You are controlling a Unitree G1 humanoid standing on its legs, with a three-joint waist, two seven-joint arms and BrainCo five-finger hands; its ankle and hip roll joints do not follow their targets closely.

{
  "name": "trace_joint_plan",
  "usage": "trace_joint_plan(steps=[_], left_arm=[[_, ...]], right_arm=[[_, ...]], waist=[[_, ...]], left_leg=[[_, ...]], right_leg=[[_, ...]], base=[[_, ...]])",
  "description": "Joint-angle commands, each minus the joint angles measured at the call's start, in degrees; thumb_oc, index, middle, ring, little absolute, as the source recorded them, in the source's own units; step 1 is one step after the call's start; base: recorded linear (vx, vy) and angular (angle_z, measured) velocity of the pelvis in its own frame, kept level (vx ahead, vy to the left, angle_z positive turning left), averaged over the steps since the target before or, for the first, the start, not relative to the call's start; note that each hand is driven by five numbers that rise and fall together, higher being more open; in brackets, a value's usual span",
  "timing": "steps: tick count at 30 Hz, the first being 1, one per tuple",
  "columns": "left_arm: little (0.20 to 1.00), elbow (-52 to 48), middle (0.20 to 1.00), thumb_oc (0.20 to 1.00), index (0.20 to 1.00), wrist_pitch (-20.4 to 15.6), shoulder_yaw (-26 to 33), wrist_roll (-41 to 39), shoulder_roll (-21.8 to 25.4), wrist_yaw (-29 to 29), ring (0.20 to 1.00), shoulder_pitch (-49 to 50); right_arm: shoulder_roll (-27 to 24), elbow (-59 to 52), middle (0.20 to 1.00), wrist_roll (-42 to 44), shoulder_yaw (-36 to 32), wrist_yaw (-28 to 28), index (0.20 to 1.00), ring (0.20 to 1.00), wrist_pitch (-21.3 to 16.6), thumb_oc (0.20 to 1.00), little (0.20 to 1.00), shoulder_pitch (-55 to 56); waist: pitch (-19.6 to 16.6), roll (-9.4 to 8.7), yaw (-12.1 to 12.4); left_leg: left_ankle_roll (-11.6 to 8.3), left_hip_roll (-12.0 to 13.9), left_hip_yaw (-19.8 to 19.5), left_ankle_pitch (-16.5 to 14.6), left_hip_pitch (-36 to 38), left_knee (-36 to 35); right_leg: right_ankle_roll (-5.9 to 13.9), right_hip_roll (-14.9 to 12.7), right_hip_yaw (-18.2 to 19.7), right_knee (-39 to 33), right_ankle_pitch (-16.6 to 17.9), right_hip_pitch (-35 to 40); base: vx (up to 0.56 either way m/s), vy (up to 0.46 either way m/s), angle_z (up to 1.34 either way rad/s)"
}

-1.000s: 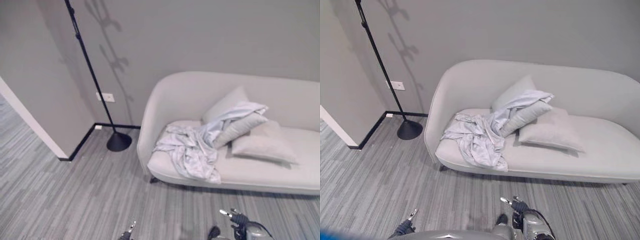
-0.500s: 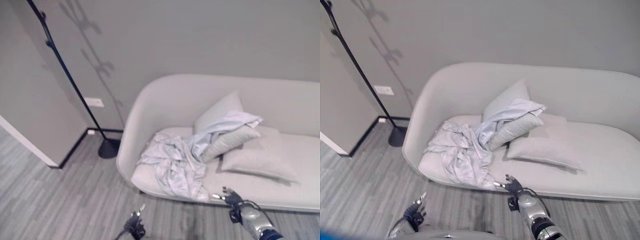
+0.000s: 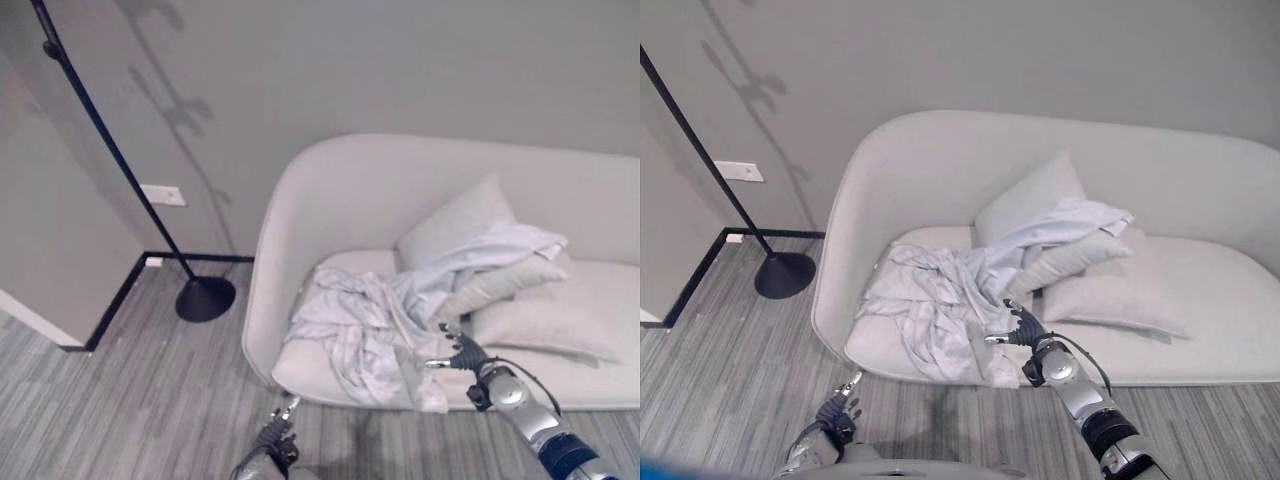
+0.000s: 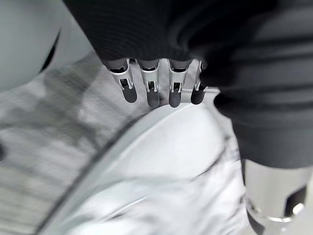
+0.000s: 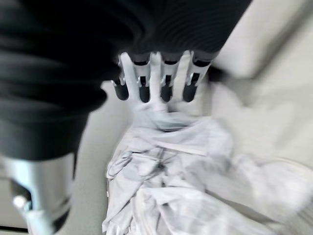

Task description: Hang the clothes on the sofa on the clothes rack.

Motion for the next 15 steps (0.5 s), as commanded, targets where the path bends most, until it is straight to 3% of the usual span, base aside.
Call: trace_joint_plan(steps=[1,4,8,10,15], left_arm=[[1.000,-0.05,1.000,1.000,1.000,-1.56,-1.91,4.07,0.09,-0.17,1.000,-1.15],[1.000,1.19,1.000,1.000,1.000,-2.67,-0.82,5.48,2.96,1.23,1.000,-1.81],[1.000,1.24,1.000,1.000,1.000,-3.66,-0.42,4.88,5.00,2.18,1.000,-2.59],[1.000,1.75,1.000,1.000,1.000,-4.80,0.41,2.52,6.13,3.42,1.000,-3.94],[1.000,1.55,1.000,1.000,1.000,-6.25,1.63,-0.35,7.28,4.54,1.000,-4.26]], right_arm=[[-1.21,1.45,1.000,-7.64,-2.28,-4.31,1.000,1.000,-0.47,1.000,1.000,-6.49],[-1.22,5.71,1.000,-14.41,-1.43,-10.49,1.000,1.000,0.09,1.000,1.000,-12.66],[-0.82,14.04,1.000,-18.86,-0.31,-17.15,1.000,1.000,1.78,1.000,1.000,-20.58],[-1.18,21.88,1.000,-23.38,1.65,-23.47,1.000,1.000,4.22,1.000,1.000,-25.89],[-1.56,28.71,1.000,-23.45,2.37,-26.92,1.000,1.000,5.60,1.000,1.000,-30.89]], waist=[[0.59,2.00,2.14],[2.46,0.57,4.30],[5.11,0.51,6.21],[7.47,1.26,8.09],[9.58,2.92,9.89]], left_leg=[[-3.57,5.17,-1.12,1.71,-4.14,2.16],[-2.33,3.11,-1.86,-0.47,-8.77,5.89],[-2.15,2.50,-3.26,-1.20,-13.92,9.01],[-2.26,2.35,-4.36,-1.21,-17.36,10.37],[-2.40,1.81,-6.12,-1.38,-22.28,12.57]], right_leg=[[-0.02,-0.13,-1.19,3.99,-4.78,-0.73],[0.84,-1.89,-1.46,3.31,-3.14,-2.65],[1.10,-2.13,-1.77,2.91,-1.94,-5.09],[1.18,-2.17,-2.30,2.26,-0.84,-6.55],[1.51,-2.32,-2.76,1.13,0.55,-8.90]], base=[[0.13,0.168,0.07],[0.08,0.126,0.08],[-0.03,0.023,-0.02],[-0.02,0.028,0.13],[0.00,0.030,0.11]])
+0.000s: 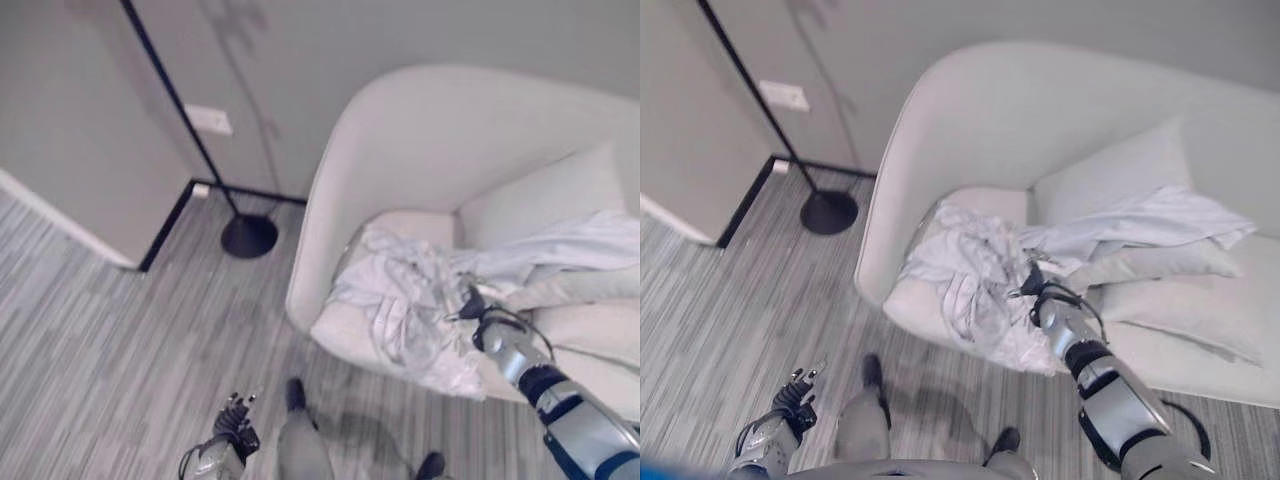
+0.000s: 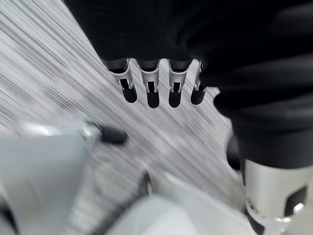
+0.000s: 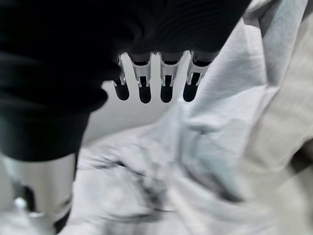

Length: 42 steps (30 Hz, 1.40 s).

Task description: Hang the clothes on the sofa on the clothes rack.

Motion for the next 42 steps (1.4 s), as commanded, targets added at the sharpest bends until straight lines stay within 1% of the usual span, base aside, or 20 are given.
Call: trace_joint_plan(steps=[1,5,6,7,9,10,11,12,17,22,23,24,25,28,33,34,35,38,39,42], left_arm=[[1.000,0.01,1.000,1.000,1.000,-3.91,-0.74,-2.81,2.07,1.98,1.000,-2.38],[1.000,-1.26,1.000,1.000,1.000,-4.92,-1.90,-3.69,2.64,3.17,1.000,-2.83],[1.000,-3.04,1.000,1.000,1.000,-5.48,-3.05,-3.46,3.18,3.49,1.000,-2.67],[1.000,-3.06,1.000,1.000,1.000,-5.47,-3.06,-3.45,3.15,3.53,1.000,-2.70],[1.000,-4.69,1.000,1.000,1.000,-5.89,-4.16,-3.47,3.91,3.96,1.000,-3.17],[1.000,-6.39,1.000,1.000,1.000,-6.43,-5.26,-3.70,4.30,4.27,1.000,-3.91],[1.000,-6.40,1.000,1.000,1.000,-6.42,-5.28,-3.70,4.27,4.29,1.000,-3.94],[1.000,-8.22,1.000,1.000,1.000,-6.93,-5.83,-3.66,4.83,4.84,1.000,-4.07],[1.000,-8.41,1.000,1.000,1.000,-7.61,-6.48,-3.81,4.83,6.01,1.000,-5.70],[1.000,-9.86,1.000,1.000,1.000,-8.73,-6.76,-4.53,4.82,7.32,1.000,-7.14],[1.000,-9.81,1.000,1.000,1.000,-8.68,-6.77,-4.54,4.76,7.30,1.000,-7.45],[1.000,-9.80,1.000,1.000,1.000,-8.68,-6.75,-4.55,4.76,7.29,1.000,-7.45],[1.000,-9.46,1.000,1.000,1.000,-8.63,-6.64,-4.57,4.86,7.20,1.000,-7.63],[1.000,-10.13,1.000,1.000,1.000,-8.43,-6.44,-4.03,4.98,6.87,1.000,-7.17],[1.000,-10.40,1.000,1.000,1.000,-7.97,-5.42,-2.77,4.78,7.02,1.000,-6.21],[1.000,-10.16,1.000,1.000,1.000,-7.51,-4.63,-1.70,4.36,7.06,1.000,-5.10],[1.000,-10.19,1.000,1.000,1.000,-7.50,-4.62,-1.69,4.39,7.07,1.000,-5.04],[1.000,-9.87,1.000,1.000,1.000,-7.08,-4.22,-0.91,3.88,7.05,1.000,-3.86],[1.000,-9.94,1.000,1.000,1.000,-6.93,-3.99,-0.41,3.47,7.27,1.000,-3.16],[1.000,-9.72,1.000,1.000,1.000,-6.61,-3.71,0.01,3.14,7.37,1.000,-2.35]], right_arm=[[-1.61,0.83,1.000,-0.25,0.08,-5.81,1.000,1.000,0.87,1.000,1.000,-5.09],[-1.80,5.65,1.000,0.91,0.49,-8.81,1.000,1.000,1.04,1.000,1.000,-7.85],[-3.11,7.59,1.000,1.42,0.67,-9.69,1.000,1.000,0.88,1.000,1.000,-9.59],[-3.13,7.68,1.000,1.45,0.69,-9.71,1.000,1.000,0.83,1.000,1.000,-9.65],[-4.32,8.93,1.000,3.00,0.92,-10.33,1.000,1.000,0.34,1.000,1.000,-12.02],[-5.88,10.16,1.000,4.39,1.19,-10.93,1.000,1.000,0.12,1.000,1.000,-13.75],[-5.92,10.21,1.000,4.41,1.21,-10.94,1.000,1.000,0.09,1.000,1.000,-13.79],[-7.35,10.94,1.000,5.57,1.37,-11.20,1.000,1.000,-0.05,1.000,1.000,-15.08],[-7.60,13.84,1.000,6.51,2.83,-10.17,1.000,1.000,-0.03,1.000,1.000,-16.82],[-5.73,15.69,1.000,9.33,3.27,-7.88,1.000,1.000,-0.73,1.000,1.000,-16.96],[-4.72,15.83,0.865,9.52,4.28,-5.73,0.865,0.865,-1.01,0.865,0.865,-16.52],[-4.70,15.83,0.401,9.53,4.30,-5.70,0.401,0.401,-1.01,0.401,0.401,-16.54],[-3.63,15.70,0.200,10.30,5.07,-3.04,0.200,0.200,-1.49,0.200,0.200,-16.11],[-1.89,14.39,0.200,10.07,6.97,-0.81,0.200,0.200,-1.91,0.200,0.200,-14.63],[1.12,12.68,0.200,12.06,5.88,-0.64,0.200,0.200,-2.27,0.200,0.200,-11.98],[3.35,11.74,0.200,12.90,5.05,-0.40,0.200,0.200,-2.55,0.200,0.200,-9.45],[3.38,11.71,0.200,12.91,5.05,-0.41,0.200,0.200,-2.54,0.200,0.200,-9.40],[4.84,11.19,0.200,15.44,2.52,-0.71,0.200,0.200,-2.90,0.200,0.200,-6.86],[5.64,10.54,0.200,18.38,0.11,-1.34,0.200,0.200,-3.33,0.200,0.200,-4.76],[6.02,9.01,0.200,20.53,-2.23,-2.14,0.200,0.200,-3.92,0.200,0.200,-2.24]], waist=[[2.11,0.16,1.17],[3.79,2.05,2.70],[4.58,3.03,3.28],[4.48,3.06,3.27],[5.31,4.10,3.52],[6.13,5.26,3.87],[5.97,5.28,3.89],[6.64,6.17,3.93],[7.34,7.09,3.94],[8.26,7.53,3.79],[8.38,7.24,3.74],[8.37,7.22,3.70],[8.37,6.90,3.61],[8.09,6.14,3.07],[7.22,5.12,2.45],[6.13,4.21,1.96],[6.16,4.19,1.96],[4.98,3.13,1.35],[3.82,2.38,0.87],[2.82,1.82,0.49]], left_leg=[[-4.18,2.13,-3.38,-0.39,-8.20,5.73],[-3.67,1.48,-4.46,-1.07,-12.87,8.21],[-3.33,0.83,-5.01,-1.40,-15.47,9.48],[-3.31,0.84,-5.07,-1.44,-15.68,9.60],[-2.94,0.20,-5.23,-1.88,-18.93,11.06],[-2.70,-0.34,-5.36,-2.15,-22.11,12.07],[-2.67,-0.32,-5.40,-2.21,-22.38,12.20],[-2.36,-1.09,-5.30,-2.60,-25.41,13.31],[-1.65,-1.97,-5.04,-3.27,-31.55,15.07],[-0.88,-2.87,-4.91,-3.95,-36.08,16.63],[-0.75,-3.12,-4.76,-4.08,-36.49,16.71],[-0.74,-3.15,-4.76,-4.08,-36.49,16.69],[-0.66,-3.25,-4.77,-4.11,-36.53,16.54],[-0.58,-3.52,-4.74,-4.26,-35.82,16.21],[-0.65,-3.50,-4.96,-4.31,-33.99,15.43],[-0.86,-2.83,-5.09,-4.13,-31.74,14.76],[-0.88,-2.82,-5.07,-4.12,-31.64,14.73],[-1.34,-1.84,-5.13,-3.58,-28.24,13.42],[-1.69,-1.06,-5.08,-3.21,-25.49,12.34],[-1.89,-0.43,-4.86,-3.03,-22.61,11.66]], right_leg=[[-1.91,-2.01,-0.24,2.18,-1.11,0.11],[-1.38,-3.29,-0.83,1.96,-0.23,-2.23],[-1.18,-4.14,-1.29,2.31,0.23,-3.99],[-1.18,-4.13,-1.32,2.35,0.23,-4.13],[-0.84,-5.39,-1.32,2.82,1.13,-6.82],[-0.53,-6.65,-1.36,3.54,1.87,-9.83],[-0.52,-6.65,-1.34,3.63,1.85,-10.07],[-0.25,-7.53,-1.39,3.98,2.69,-12.67],[0.49,-8.82,-1.81,4.30,4.44,-17.84],[0.66,-9.78,-2.12,4.70,5.02,-21.03],[0.68,-9.77,-2.40,4.71,5.13,-21.12],[0.69,-9.79,-2.41,4.71,5.13,-21.13],[0.65,-9.72,-2.43,4.66,5.15,-20.98],[0.70,-9.71,-2.78,4.84,5.28,-20.69],[0.62,-9.32,-2.77,4.83,5.16,-19.77],[0.35,-8.52,-2.62,4.66,4.72,-18.30],[0.34,-8.51,-2.61,4.63,4.72,-18.22],[-0.05,-7.41,-2.47,4.20,4.12,-15.73],[-0.34,-6.58,-2.23,3.73,3.41,-13.87],[-0.65,-5.87,-1.82,2.96,2.79,-11.43]], base=[[0.03,0.050,0.19],[0.03,0.074,0.16],[-0.01,0.078,0.06],[-0.02,0.085,0.06],[-0.03,0.099,0.09],[-0.03,0.096,0.08],[-0.03,0.147,0.10],[-0.01,0.085,0.07],[-0.02,0.083,0.03],[-0.01,0.044,-0.04],[0.00,0.000,0.00],[0.00,0.000,0.00],[0.00,0.000,0.00],[0.01,-0.031,0.05],[0.00,-0.051,0.04],[0.00,-0.076,0.03],[0.00,-0.111,0.02],[0.02,-0.092,-0.01],[0.02,-0.099,-0.05],[0.04,-0.078,-0.12]])
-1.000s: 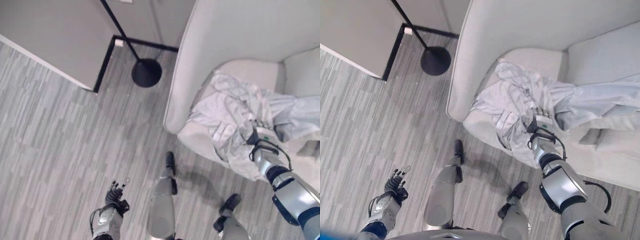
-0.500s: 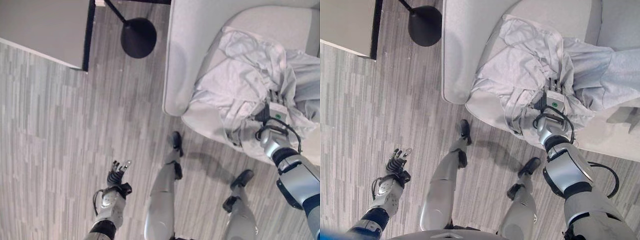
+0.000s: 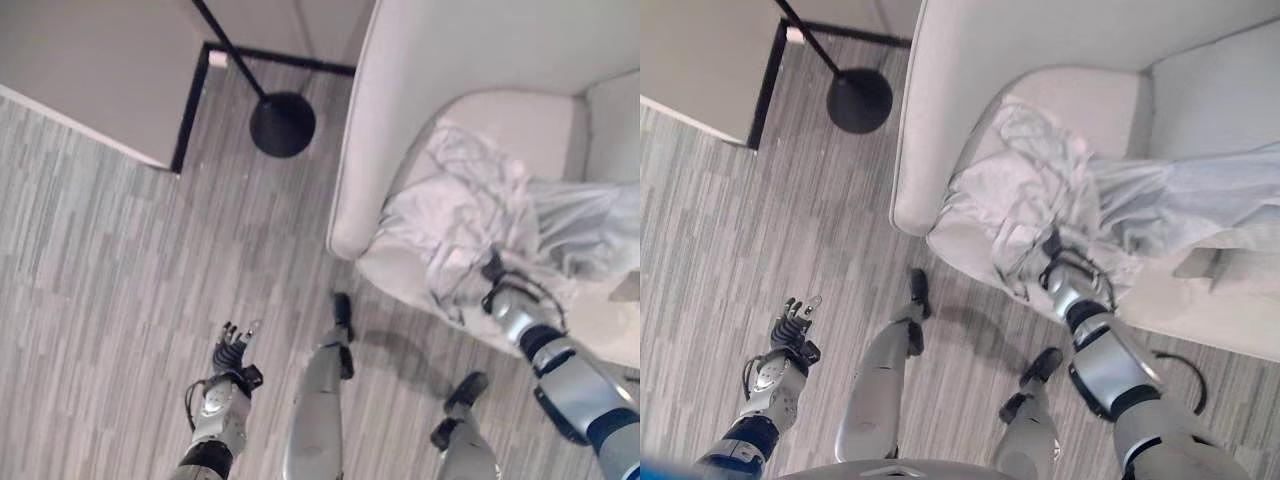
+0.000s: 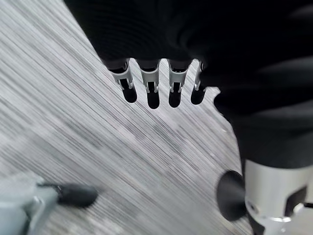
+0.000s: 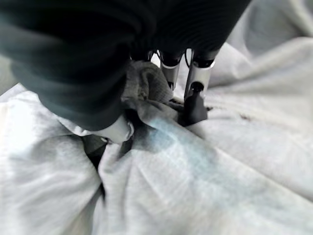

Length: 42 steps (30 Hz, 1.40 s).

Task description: Hang the clothes on the sofa on the clothes rack.

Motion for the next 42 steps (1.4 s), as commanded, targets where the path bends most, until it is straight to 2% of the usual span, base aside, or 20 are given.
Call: trace_joint_plan(steps=[1,6,8,9,14,19,20,21,23,24,28,30,31,33,34,35,37,39,41,42], left_arm=[[1.000,0.18,1.000,1.000,1.000,-0.22,0.70,2.07,0.87,1.34,1.000,4.17],[1.000,-0.15,1.000,1.000,1.000,0.59,1.60,2.51,0.00,1.71,1.000,6.36],[1.000,-1.65,1.000,1.000,1.000,1.50,2.67,2.94,-0.23,1.67,1.000,7.95],[1.000,-1.58,1.000,1.000,1.000,2.53,3.26,4.08,-0.62,1.42,1.000,8.45],[1.000,-3.39,1.000,1.000,1.000,3.38,3.02,4.84,-1.17,1.22,1.000,9.10],[1.000,-8.71,1.000,1.000,1.000,4.81,1.82,4.76,-2.34,-0.05,1.000,10.45],[1.000,-9.23,1.000,1.000,1.000,5.04,1.74,4.71,-2.57,-0.35,1.000,10.66],[1.000,-10.20,1.000,1.000,1.000,5.22,1.61,4.74,-2.62,-0.46,1.000,11.01],[1.000,-11.57,1.000,1.000,1.000,5.78,0.64,6.54,-2.15,-1.36,1.000,11.40],[1.000,-11.62,1.000,1.000,1.000,5.79,0.66,6.55,-2.18,-1.37,1.000,11.32],[1.000,-13.49,1.000,1.000,1.000,6.70,-0.97,7.95,-1.41,-2.07,1.000,10.60],[1.000,-15.00,1.000,1.000,1.000,7.13,-3.41,11.03,-0.62,-2.21,1.000,9.03],[1.000,-14.98,1.000,1.000,1.000,7.13,-3.37,11.09,-0.72,-2.16,1.000,8.80],[1.000,-16.33,1.000,1.000,1.000,7.37,-5.31,17.25,0.40,-0.42,1.000,5.59],[1.000,-16.32,1.000,1.000,1.000,7.39,-5.27,17.30,0.33,-0.38,1.000,5.51],[1.000,-16.02,1.000,1.000,1.000,7.40,-6.30,20.85,0.83,0.65,1.000,3.63],[1.000,-15.51,1.000,1.000,1.000,5.86,-7.93,24.52,1.11,2.82,1.000,-0.16],[1.000,-12.91,1.000,1.000,1.000,3.56,-11.15,27.74,0.67,5.98,1.000,-5.16],[1.000,-10.91,1.000,1.000,1.000,3.13,-12.31,28.58,0.36,6.76,1.000,-7.64],[1.000,-8.65,1.000,1.000,1.000,2.96,-13.71,30.08,0.31,7.73,1.000,-9.96]], right_arm=[[-0.14,-2.31,0.200,5.74,-3.55,-0.90,0.200,0.200,-1.22,0.200,0.200,4.31],[0.18,-9.28,0.200,13.91,-9.80,-0.91,0.200,0.200,-2.98,0.200,0.200,10.12],[-0.85,-19.86,0.200,17.99,-13.05,-0.63,0.200,0.200,-4.16,0.200,0.200,13.27],[-1.59,-27.38,0.200,21.22,-15.54,-0.21,0.200,0.200,-5.00,0.200,0.200,14.80],[-2.54,-32.75,0.200,24.02,-18.24,-0.99,0.200,0.200,-5.30,0.200,0.200,13.41],[-4.87,-41.61,0.200,25.10,-20.58,-1.55,0.200,0.200,-5.20,0.200,0.200,10.46],[-5.13,-42.59,0.200,25.13,-20.88,-1.49,0.200,0.200,-5.05,0.200,0.200,10.48],[-5.81,-43.66,0.200,25.88,-21.50,-1.60,0.200,0.200,-5.03,0.200,0.200,9.79],[-8.00,-44.91,0.200,26.78,-22.30,-2.20,0.200,0.200,-5.44,0.200,0.200,6.24],[-8.05,-44.90,0.200,26.79,-22.31,-2.21,0.200,0.200,-5.45,0.200,0.200,6.13],[-11.18,-46.75,0.200,27.80,-22.64,-3.47,0.200,0.200,-5.44,0.200,0.200,-1.46],[-13.83,-47.27,0.200,26.68,-22.24,-5.00,0.200,0.200,-5.19,0.200,0.200,-8.89],[-13.92,-47.15,0.200,26.70,-22.18,-5.03,0.200,0.200,-5.21,0.200,0.200,-9.20],[-16.34,-49.06,0.200,25.77,-20.90,-6.70,0.200,0.200,-4.62,0.200,0.200,-16.60],[-16.36,-48.99,0.200,25.78,-20.82,-6.72,0.200,0.200,-4.62,0.200,0.200,-16.75],[-17.07,-49.80,0.200,25.40,-20.53,-7.51,0.200,0.200,-4.61,0.200,0.200,-19.02],[-18.24,-48.63,0.200,25.37,-18.98,-8.82,0.200,0.200,-4.55,0.200,0.200,-24.42],[-18.72,-42.96,0.200,27.39,-15.27,-10.31,0.200,0.200,-5.82,0.200,0.200,-33.74],[-18.52,-40.09,0.200,28.31,-13.39,-10.31,0.200,0.200,-6.41,0.200,0.200,-37.75],[-17.78,-37.38,0.200,29.47,-11.94,-10.48,0.200,0.200,-7.13,0.200,0.200,-40.75]], waist=[[0.32,-0.38,0.70],[-2.17,-1.41,-0.61],[-4.31,-2.22,-1.83],[-6.64,-2.79,-2.39],[-9.69,-2.99,-2.46],[-13.61,-3.14,-2.83],[-14.06,-3.04,-2.81],[-14.56,-3.01,-2.83],[-16.10,-3.06,-3.00],[-15.88,-2.93,-2.90],[-17.37,-2.92,-3.13],[-18.65,-3.20,-3.58],[-18.31,-3.02,-3.50],[-19.34,-3.29,-4.29],[-19.26,-3.24,-4.30],[-20.00,-3.61,-4.66],[-20.03,-3.90,-4.91],[-21.20,-5.27,-5.87],[-21.14,-5.30,-6.23],[-21.67,-5.61,-6.89]], left_leg=[[-6.95,5.06,-3.33,1.87,-0.90,0.96],[-7.85,6.39,-2.78,2.74,7.03,-0.96],[-8.22,6.93,-2.04,3.15,11.59,-2.25],[-8.52,7.26,-1.18,3.45,15.92,-3.93],[-9.04,7.61,0.47,4.60,21.65,-7.63],[-9.63,8.48,2.85,7.31,28.68,-14.30],[-8.76,8.52,3.51,7.99,28.72,-14.73],[-8.94,8.68,3.91,8.37,29.61,-15.49],[-9.89,8.65,3.87,8.34,31.43,-16.97],[-9.12,8.73,4.49,8.95,31.06,-16.86],[-9.64,9.10,5.30,9.78,32.69,-18.05],[-10.71,9.02,5.08,9.63,33.73,-19.09],[-9.96,9.12,5.70,10.21,33.29,-18.84],[-10.21,9.17,6.04,10.22,33.63,-18.97],[-10.20,9.16,6.04,10.22,33.64,-18.96],[-11.00,9.06,5.47,9.58,34.18,-19.22],[-10.44,9.24,6.15,10.43,33.80,-18.96],[-11.52,9.35,6.16,10.21,34.76,-19.25],[-10.96,9.55,7.03,10.87,34.39,-19.08],[-11.67,9.56,6.65,10.29,34.96,-19.30]], right_leg=[[-2.82,0.64,0.08,2.70,-1.77,4.26],[-3.46,2.72,0.58,1.04,-3.56,11.00],[-3.81,3.87,1.49,0.47,-4.49,14.16],[-4.03,4.70,2.08,-0.13,-5.20,16.81],[-4.18,5.76,3.07,-0.90,-5.86,19.51],[-4.07,6.73,3.73,-1.29,-6.26,22.03],[-4.40,6.81,3.38,-1.42,-5.66,22.00],[-4.38,6.94,3.42,-1.53,-5.68,22.50],[-4.07,7.14,3.72,-1.52,-6.40,23.51],[-4.37,7.10,3.32,-1.49,-5.79,23.12],[-4.45,7.34,3.13,-1.52,-5.97,24.16],[-4.09,7.30,3.53,-1.49,-6.53,24.81],[-4.39,7.26,3.04,-1.42,-5.92,24.41],[-4.44,7.12,3.04,-1.21,-5.85,24.56],[-4.44,7.11,3.05,-1.19,-5.86,24.56],[-4.14,7.14,3.76,-1.20,-6.50,24.96],[-4.52,7.06,3.45,-0.95,-5.90,24.52],[-4.18,7.16,4.32,-0.98,-6.42,24.91],[-4.49,7.15,4.02,-0.83,-5.75,24.28],[-4.17,7.18,4.69,-0.85,-6.39,24.64]], base=[[0.05,-0.095,-0.17],[0.04,-0.087,-0.15],[0.07,-0.113,-0.19],[0.06,-0.078,-0.22],[0.04,-0.026,-0.10],[0.00,0.007,-0.19],[-0.04,0.022,-0.03],[-0.05,0.032,-0.01],[0.02,0.006,0.00],[0.00,0.000,0.00],[-0.03,0.025,-0.07],[-0.01,0.030,-0.02],[0.00,0.000,0.00],[-0.04,0.041,-0.02],[0.04,0.016,0.00],[0.00,0.000,0.00],[-0.04,0.013,-0.01],[0.04,-0.013,-0.02],[0.00,0.002,-0.02],[-0.01,0.002,-0.09]])
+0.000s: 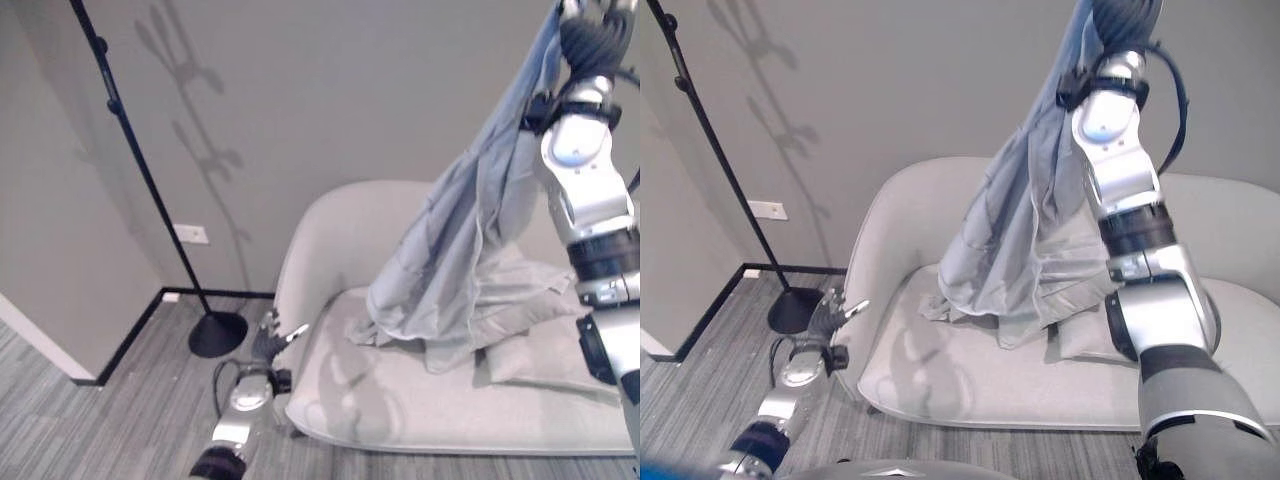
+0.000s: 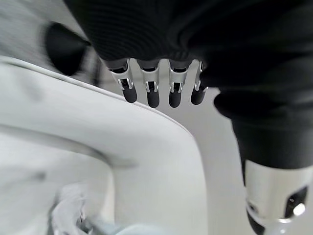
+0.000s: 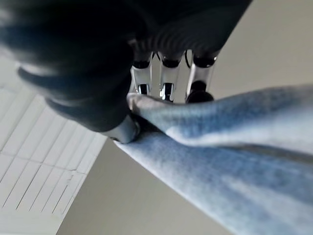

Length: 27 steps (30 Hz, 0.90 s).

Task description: Hang the clothes on the sofa on the clothes rack.

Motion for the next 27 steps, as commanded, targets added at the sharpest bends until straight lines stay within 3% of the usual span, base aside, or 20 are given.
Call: trace_joint_plan(steps=[1,8,15,18,20,24,27], left_arm=[[1.000,5.20,1.000,1.000,1.000,-4.61,-4.94,6.37,1.96,3.49,1.000,-7.70],[1.000,21.86,1.000,1.000,1.000,-3.17,-13.14,14.27,0.79,10.74,1.000,-23.89],[1.000,28.08,1.000,1.000,1.000,-2.53,-16.31,13.34,-2.93,11.38,1.000,-28.48],[1.000,32.38,1.000,1.000,1.000,-1.97,-18.70,13.35,-6.76,10.14,1.000,-30.06],[1.000,34.10,1.000,1.000,1.000,-2.18,-17.00,4.03,-10.63,7.41,1.000,-31.16],[1.000,33.20,1.000,1.000,1.000,-3.24,-16.65,-5.40,-14.64,4.36,1.000,-31.94],[1.000,28.60,1.000,1.000,1.000,-5.21,-16.00,-19.69,-19.33,0.69,1.000,-31.86]], right_arm=[[-1.06,4.68,0.200,3.54,1.73,-2.06,0.200,0.200,-5.22,0.200,0.200,-10.06],[1.48,18.87,0.200,13.36,11.28,-1.34,0.200,0.200,-9.03,0.200,0.200,-26.69],[3.55,24.66,0.200,18.20,16.52,0.79,0.200,0.200,-9.74,0.200,0.200,-32.89],[4.63,26.76,0.200,21.71,18.54,2.43,0.200,0.200,-10.25,0.200,0.200,-35.55],[6.01,25.85,0.200,21.99,20.67,3.06,0.200,0.200,-9.37,0.200,0.200,-37.33],[8.73,23.75,0.200,22.03,21.22,2.51,0.200,0.200,-9.41,0.200,0.200,-37.74],[11.51,19.97,0.200,20.35,20.07,1.32,0.200,0.200,-8.83,0.200,0.200,-35.81]], waist=[[-2.70,-2.47,0.26],[-5.47,-2.90,-3.62],[-6.67,-2.84,-5.37],[-7.39,-2.97,-6.35],[-7.77,-3.10,-7.49],[-8.06,-2.50,-8.90],[-7.95,-1.46,-9.94]], left_leg=[[-5.52,4.90,-0.26,2.76,-2.54,0.85],[-6.06,5.25,0.65,3.47,-2.41,0.59],[-6.09,5.32,1.43,4.11,-1.89,0.45],[-6.09,5.41,1.73,4.39,-1.67,0.36],[-6.09,5.39,1.79,5.05,-1.91,0.33],[-6.09,5.47,2.19,5.37,-1.79,0.25],[-6.09,5.90,3.68,6.04,-1.36,0.10]], right_leg=[[-2.39,-0.31,-0.78,3.32,-3.91,0.03],[-1.95,-0.28,0.12,3.81,-3.47,-1.23],[-1.62,-0.21,0.98,3.74,-2.97,-1.74],[-1.50,-0.16,1.23,3.70,-2.76,-1.87],[-1.63,-0.19,1.44,4.02,-2.70,-2.12],[-1.67,-0.13,2.10,3.86,-2.41,-2.45],[-2.14,0.10,2.61,3.74,-1.66,-3.28]], base=[[0.04,-0.003,-0.16],[-0.01,0.010,-0.10],[-0.02,0.006,-0.10],[-0.02,-0.023,-0.10],[-0.01,-0.032,-0.08],[-0.02,-0.011,-0.05],[-0.04,-0.009,-0.10]])
